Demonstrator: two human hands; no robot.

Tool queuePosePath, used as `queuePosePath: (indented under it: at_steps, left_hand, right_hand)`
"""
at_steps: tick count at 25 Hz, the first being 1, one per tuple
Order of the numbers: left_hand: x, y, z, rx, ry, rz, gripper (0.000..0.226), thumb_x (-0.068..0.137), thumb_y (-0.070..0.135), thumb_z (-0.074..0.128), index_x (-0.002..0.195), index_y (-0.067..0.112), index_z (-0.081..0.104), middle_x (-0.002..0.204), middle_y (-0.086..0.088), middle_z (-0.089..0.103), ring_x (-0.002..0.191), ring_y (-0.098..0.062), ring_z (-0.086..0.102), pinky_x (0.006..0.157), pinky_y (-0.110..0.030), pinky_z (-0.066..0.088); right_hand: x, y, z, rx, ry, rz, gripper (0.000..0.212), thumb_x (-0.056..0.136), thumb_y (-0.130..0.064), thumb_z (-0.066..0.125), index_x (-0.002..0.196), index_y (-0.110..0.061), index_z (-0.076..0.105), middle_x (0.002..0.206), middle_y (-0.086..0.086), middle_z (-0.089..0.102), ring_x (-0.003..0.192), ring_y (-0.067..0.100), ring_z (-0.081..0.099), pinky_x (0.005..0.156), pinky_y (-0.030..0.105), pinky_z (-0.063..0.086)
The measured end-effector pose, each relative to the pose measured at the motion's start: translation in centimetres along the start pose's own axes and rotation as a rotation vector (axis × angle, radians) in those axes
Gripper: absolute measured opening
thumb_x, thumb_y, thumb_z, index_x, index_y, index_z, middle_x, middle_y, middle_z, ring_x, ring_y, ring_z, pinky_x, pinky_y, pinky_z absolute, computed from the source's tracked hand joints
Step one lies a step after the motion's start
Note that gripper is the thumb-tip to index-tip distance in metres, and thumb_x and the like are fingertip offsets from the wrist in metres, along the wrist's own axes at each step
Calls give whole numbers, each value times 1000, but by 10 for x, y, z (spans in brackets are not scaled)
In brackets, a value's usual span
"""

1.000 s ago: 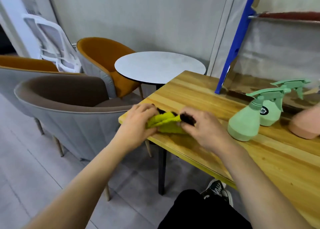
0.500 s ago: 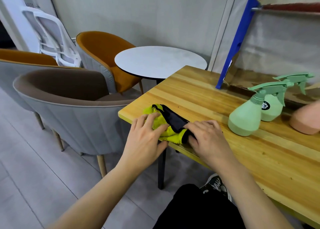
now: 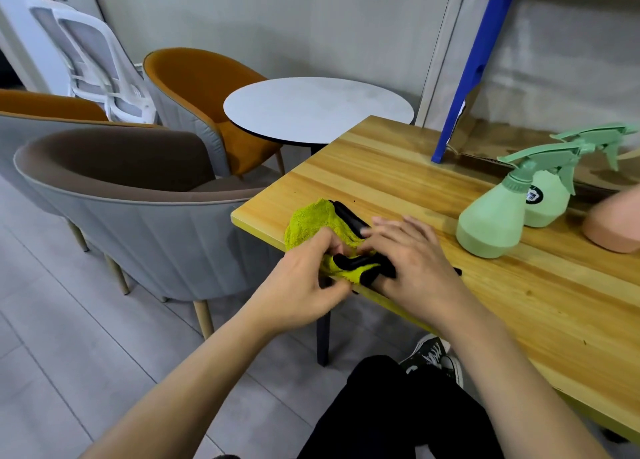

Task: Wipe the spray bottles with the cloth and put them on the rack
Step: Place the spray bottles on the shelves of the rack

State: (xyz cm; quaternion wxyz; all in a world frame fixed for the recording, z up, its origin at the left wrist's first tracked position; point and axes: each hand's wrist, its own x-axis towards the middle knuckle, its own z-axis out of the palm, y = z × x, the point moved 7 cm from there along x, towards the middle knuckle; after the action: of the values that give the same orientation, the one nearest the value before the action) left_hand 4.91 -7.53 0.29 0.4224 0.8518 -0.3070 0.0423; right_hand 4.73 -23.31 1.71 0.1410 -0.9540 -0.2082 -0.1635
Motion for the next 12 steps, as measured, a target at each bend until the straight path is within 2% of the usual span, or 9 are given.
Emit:
queuePosePath:
  at_steps: [2,5,7,8,10,11,12]
  left_hand:
    - [-1,0,-2,116,101,29,24,97,45,60,98,25,47,101,7,60,90,-19,57,76,-36,48]
    - [-4,0,-18,144,356,-18,22,106,42,48,91,26,47,87,11,48,81,-15,46,74,-29,37]
    - [-6,-4,-31,148,501,-115,29,105,39,48,79,25,45,78,10,43,77,-18,42,72,-32,33]
    - [-5,-9,-39,140,555,-180,34,104,40,48,74,24,43,74,9,43,74,-18,41,71,-34,33]
    - [1,-22,-55,170,611,-330,35,100,41,50,72,20,49,74,5,47,75,-21,45,73,-41,39]
    - [4,-32,-63,222,613,-416,28,98,42,53,81,20,56,83,3,54,82,-23,50,80,-44,43]
    - [5,-39,-68,273,591,-497,21,96,41,58,99,20,61,100,0,59,95,-26,53,88,-44,44]
  right_hand:
    - [-3,12,-2,41,-68,53,30,85,-47,64,114,-40,62,122,-22,63,124,6,54,117,36,23]
    - [-5,23,-11,181,-140,147,23,89,-38,62,110,-48,62,112,-24,65,113,11,57,107,42,37]
    - [13,22,-24,381,-86,204,11,93,-40,60,99,-48,63,100,-19,67,102,14,60,94,46,48]
    - [27,21,-29,432,-40,232,9,94,-39,61,100,-45,63,97,-16,67,99,15,61,92,46,50]
    - [60,17,-32,362,17,272,23,91,-42,67,113,-41,59,103,-12,66,102,18,61,98,46,48]
    - [75,12,-29,229,13,288,40,88,-47,71,124,-41,54,111,-8,63,109,20,59,101,45,44]
    - [86,9,-23,44,7,305,59,83,-51,75,134,-39,47,119,-4,58,114,22,56,102,45,40]
